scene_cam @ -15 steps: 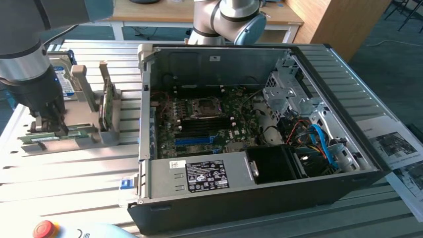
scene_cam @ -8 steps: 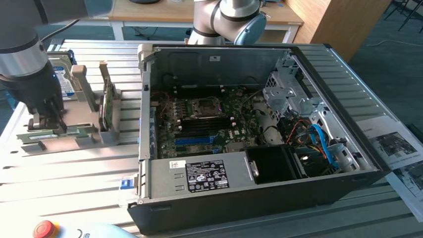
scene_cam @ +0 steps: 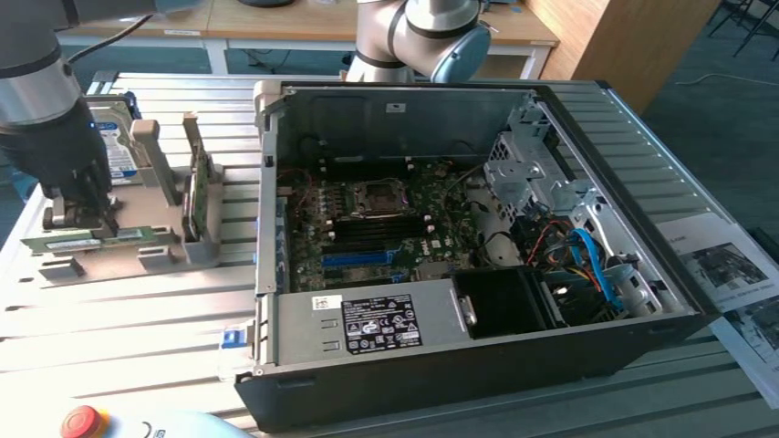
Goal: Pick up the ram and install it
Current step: 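Pick up the ram and move it above insertion slot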
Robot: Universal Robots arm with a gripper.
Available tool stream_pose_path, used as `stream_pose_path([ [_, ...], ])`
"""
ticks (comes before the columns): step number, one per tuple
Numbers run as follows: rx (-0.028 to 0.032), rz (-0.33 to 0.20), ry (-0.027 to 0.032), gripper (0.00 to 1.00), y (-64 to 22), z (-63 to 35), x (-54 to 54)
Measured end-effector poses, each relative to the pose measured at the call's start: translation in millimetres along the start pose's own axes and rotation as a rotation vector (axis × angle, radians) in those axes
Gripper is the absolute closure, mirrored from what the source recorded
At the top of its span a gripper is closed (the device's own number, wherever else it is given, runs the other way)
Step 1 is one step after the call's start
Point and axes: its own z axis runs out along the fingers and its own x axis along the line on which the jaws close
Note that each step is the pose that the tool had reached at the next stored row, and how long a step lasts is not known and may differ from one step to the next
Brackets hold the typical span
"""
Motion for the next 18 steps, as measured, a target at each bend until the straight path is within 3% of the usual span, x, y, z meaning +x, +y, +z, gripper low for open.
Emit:
stream_pose_path([
  [18, 0.0, 0.0, 0.0009, 0.88, 0.6, -46.6, 0.4],
])
